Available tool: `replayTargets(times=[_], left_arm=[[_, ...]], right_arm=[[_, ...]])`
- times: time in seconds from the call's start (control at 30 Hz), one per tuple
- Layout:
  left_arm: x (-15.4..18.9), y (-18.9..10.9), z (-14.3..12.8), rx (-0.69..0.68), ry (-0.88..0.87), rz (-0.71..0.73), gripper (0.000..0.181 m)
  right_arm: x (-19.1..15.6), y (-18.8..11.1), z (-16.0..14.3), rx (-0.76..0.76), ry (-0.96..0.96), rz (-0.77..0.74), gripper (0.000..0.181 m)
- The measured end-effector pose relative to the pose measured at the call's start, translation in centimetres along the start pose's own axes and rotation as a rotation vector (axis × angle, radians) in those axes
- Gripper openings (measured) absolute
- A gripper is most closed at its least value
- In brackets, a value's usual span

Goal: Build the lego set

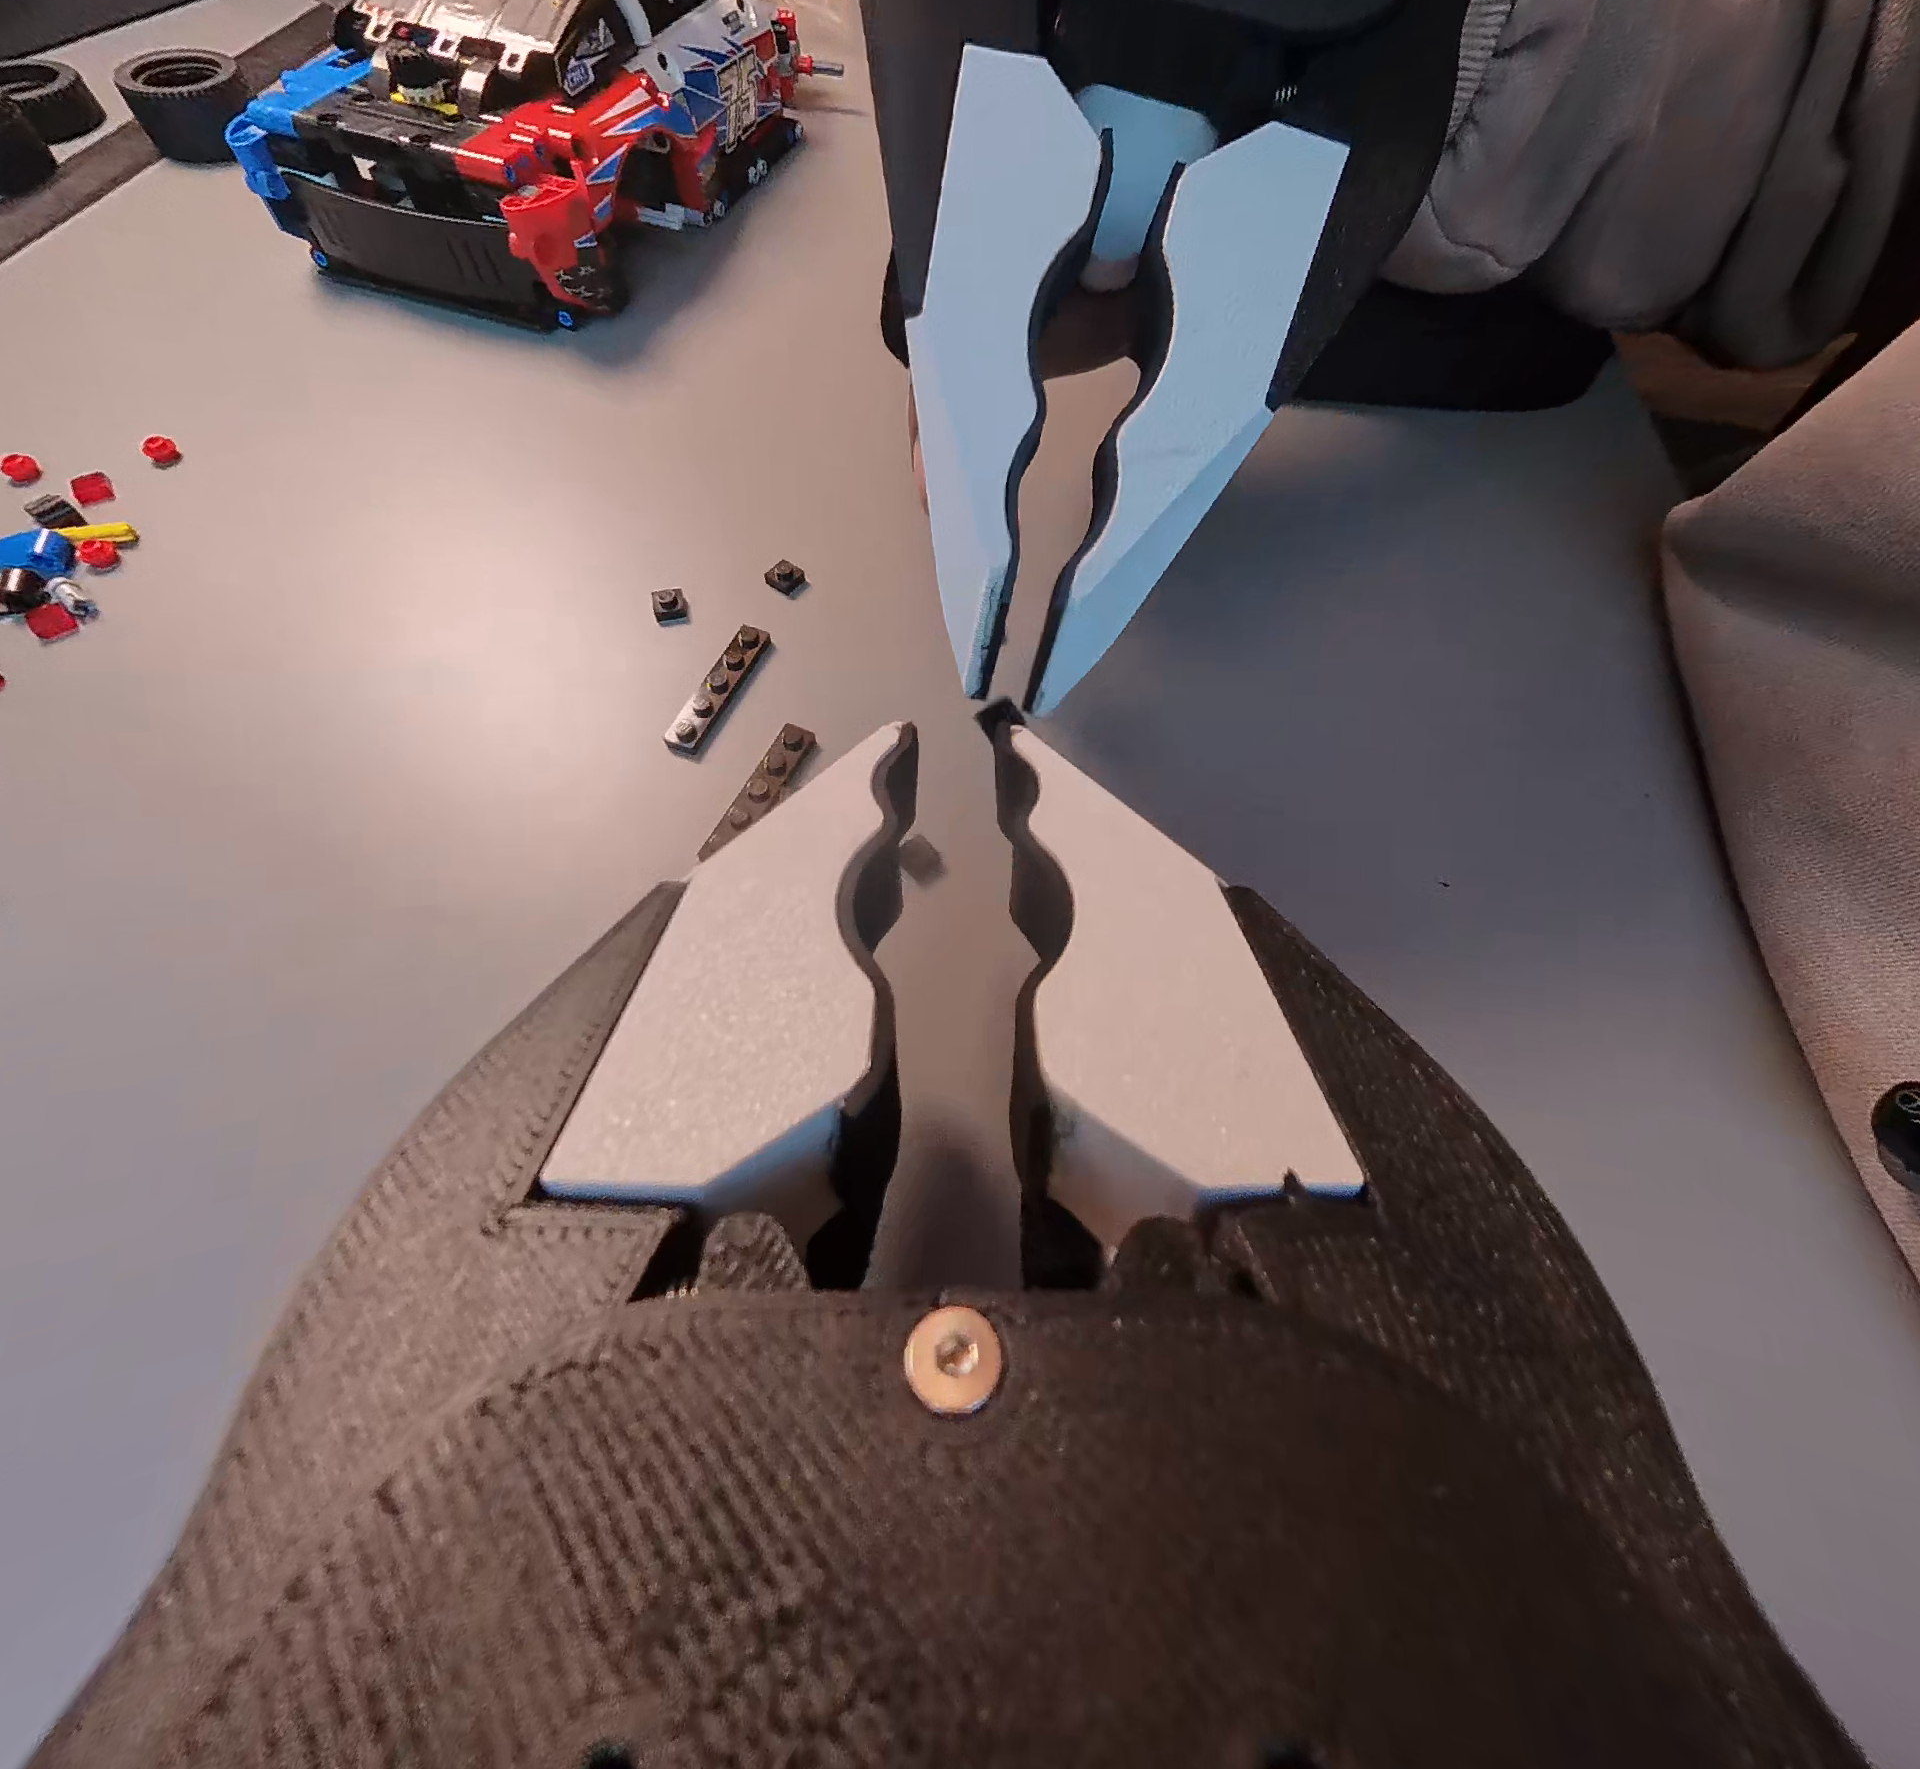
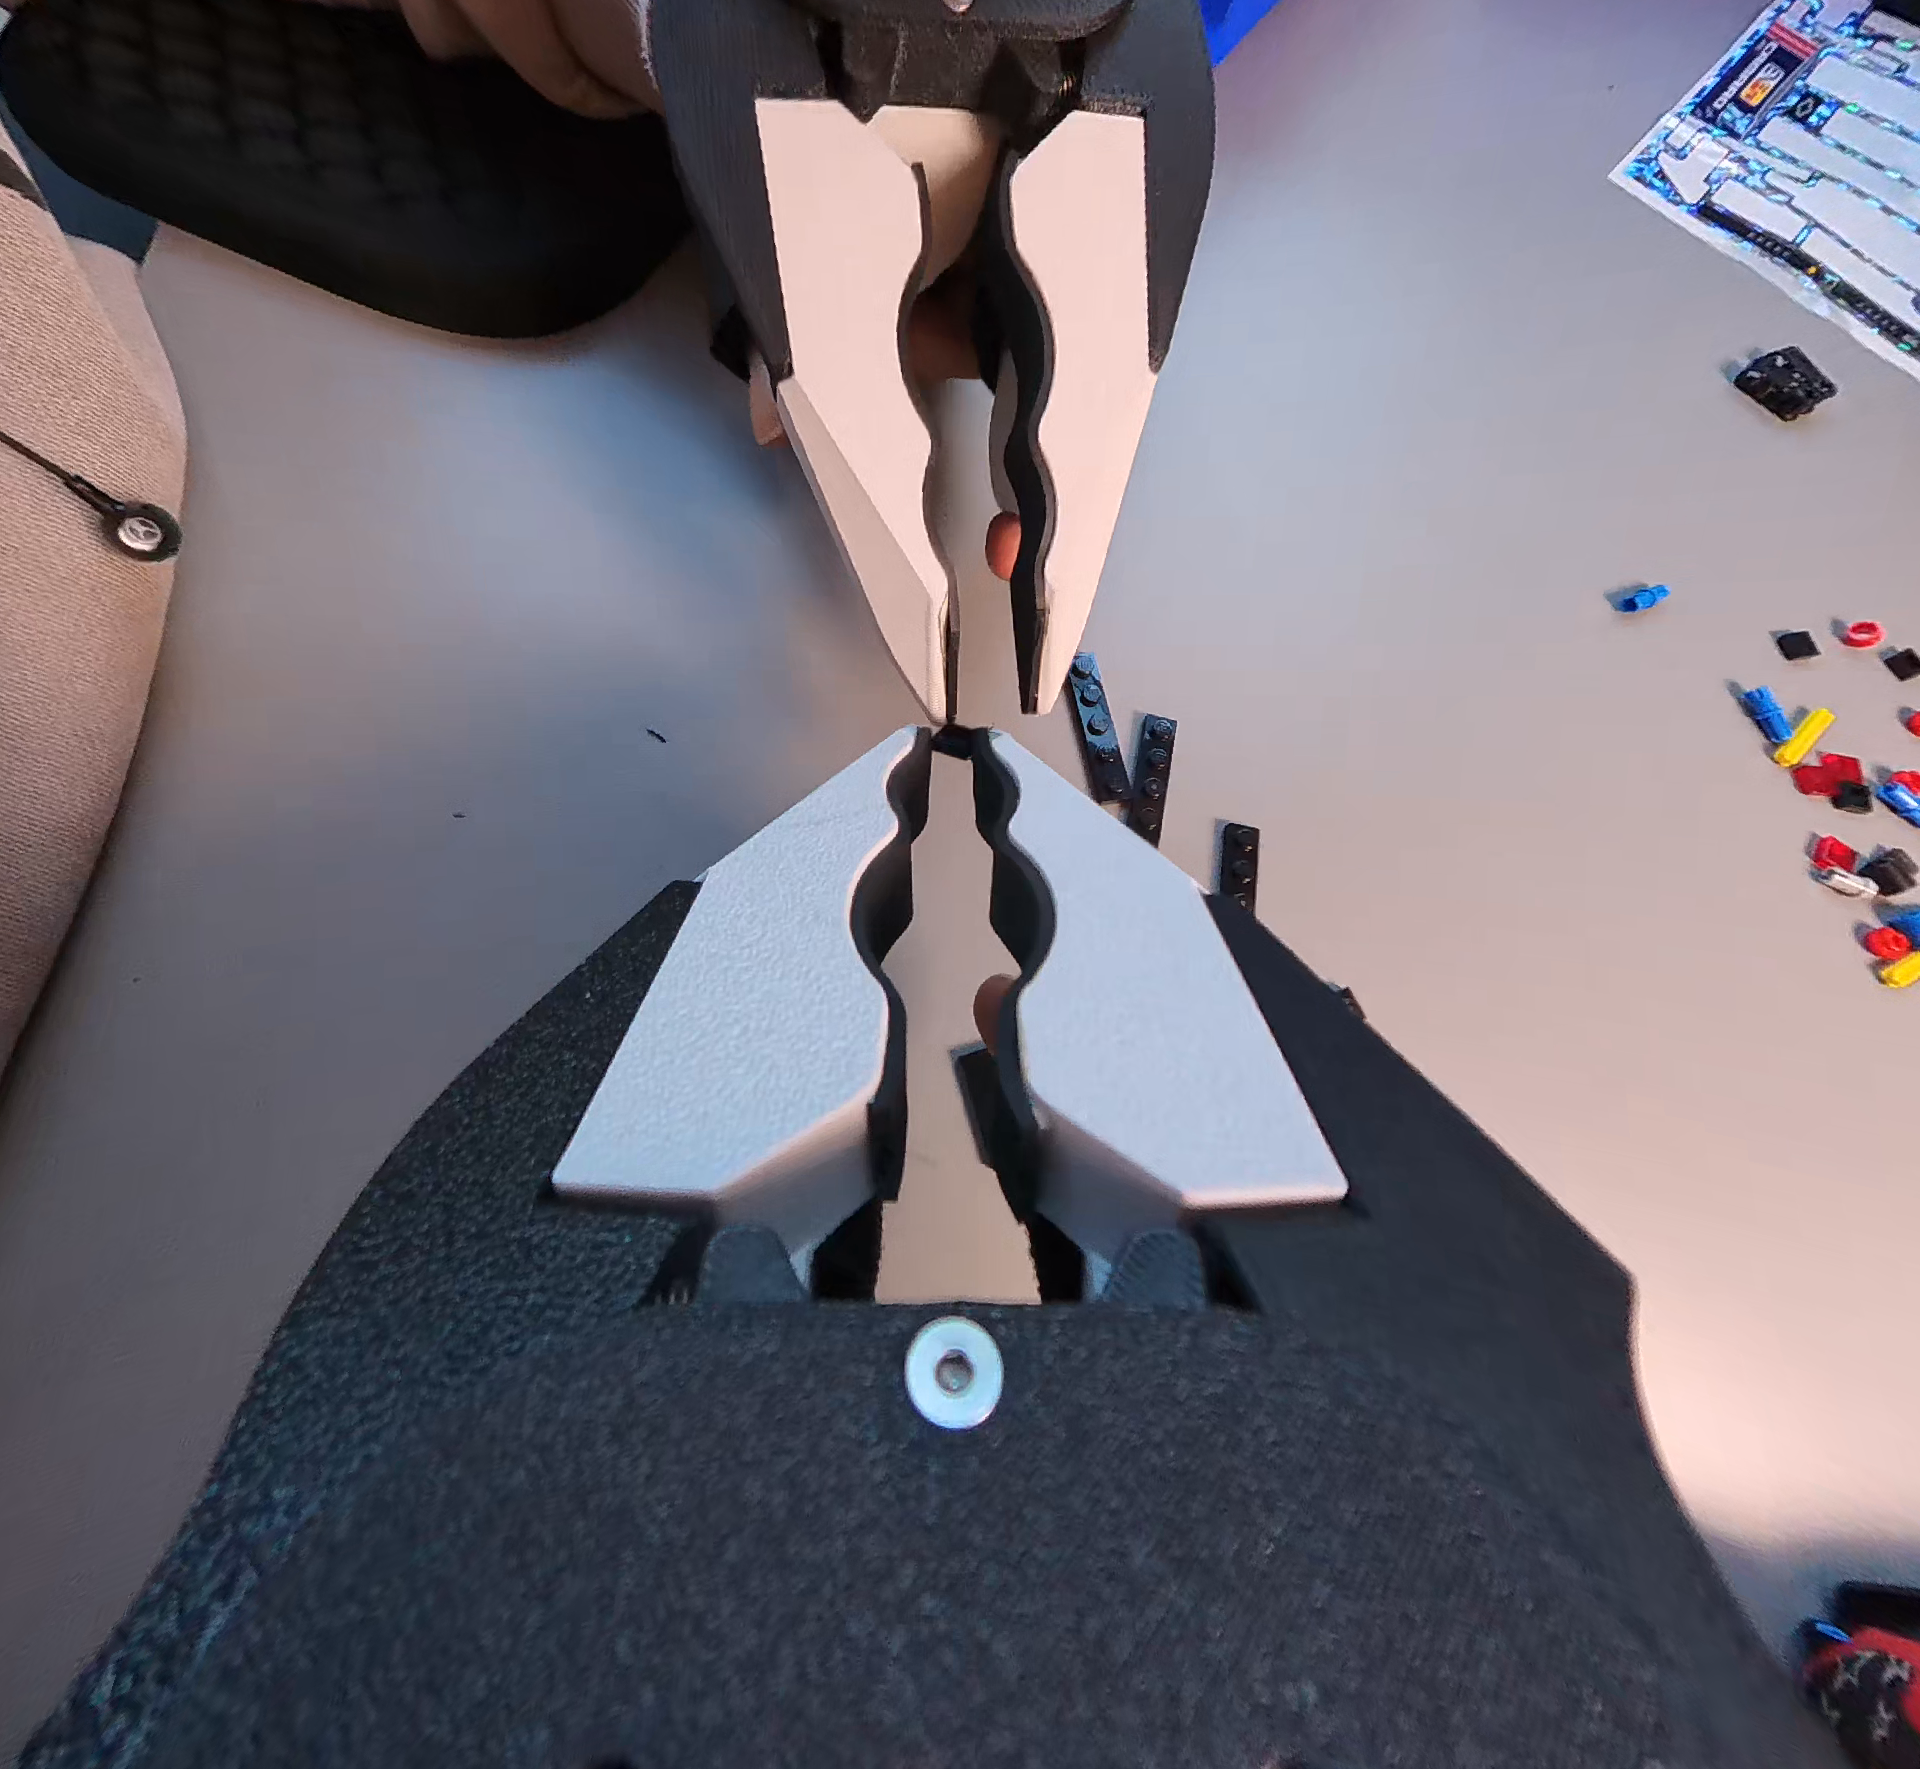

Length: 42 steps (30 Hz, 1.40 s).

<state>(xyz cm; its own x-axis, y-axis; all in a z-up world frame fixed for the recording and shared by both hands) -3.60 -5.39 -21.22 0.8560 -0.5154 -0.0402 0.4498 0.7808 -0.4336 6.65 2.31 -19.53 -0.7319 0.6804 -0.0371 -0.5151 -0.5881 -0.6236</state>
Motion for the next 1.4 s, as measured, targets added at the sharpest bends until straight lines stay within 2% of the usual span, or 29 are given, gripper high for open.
replayTargets(times=[0.03, 0.27, 0.6, 0.87, 1.1, 1.2, 1.3, 1.4], left_arm=[[0.0, 0.1, -0.1, -0.011, 0.012, 0.015, 0.012], [-0.2, 0.5, -0.4, -0.066, 0.086, 0.107, 0.012], [-2.0, -0.6, -0.8, -0.091, 0.059, 0.163, 0.011], [-1.6, -0.5, -1.4, -0.137, 0.112, 0.144, 0.01], [-1.6, -0.5, -1.6, -0.141, 0.11, 0.118, 0.01], [-1.5, -0.5, -1.5, -0.13, 0.106, 0.101, 0.01], [-1.4, -0.6, -1.2, -0.094, 0.078, 0.082, 0.01], [-1.4, -0.7, -0.5, -0.032, -0.031, 0.034, 0.011]], right_arm=[[0.0, -0.1, 0.1, 0.013, -0.002, 0.0, 0.0], [0.3, -0.3, -0.8, 0.004, 0.005, -0.016, 0.0], [1.3, 0.3, -1.9, -0.093, 0.024, -0.064, 0.003], [2.7, 2.6, -1.3, -0.233, -0.03, 0.026, 0.012], [3.5, 3.0, -0.7, -0.281, -0.024, 0.135, 0.008], [3.4, 2.6, -0.9, -0.24, 0.014, 0.15, 0.008], [3.2, 1.5, -0.4, -0.076, 0.097, 0.169, 0.007], [2.5, 0.4, 0.0, 0.034, 0.077, 0.133, 0.007]])
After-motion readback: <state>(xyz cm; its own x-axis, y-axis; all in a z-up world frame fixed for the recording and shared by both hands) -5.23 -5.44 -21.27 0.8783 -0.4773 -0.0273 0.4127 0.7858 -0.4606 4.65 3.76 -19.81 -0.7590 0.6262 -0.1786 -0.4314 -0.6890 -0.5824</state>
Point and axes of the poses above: each gripper's, where its closed fingertips meet, y out along the fingers, z out of its top, x = y × z across the jaws, the point moved 8 cm from there along -y, back along the fingers, and after that the axes turned 13 degrees about z, right-handed, at the moved point
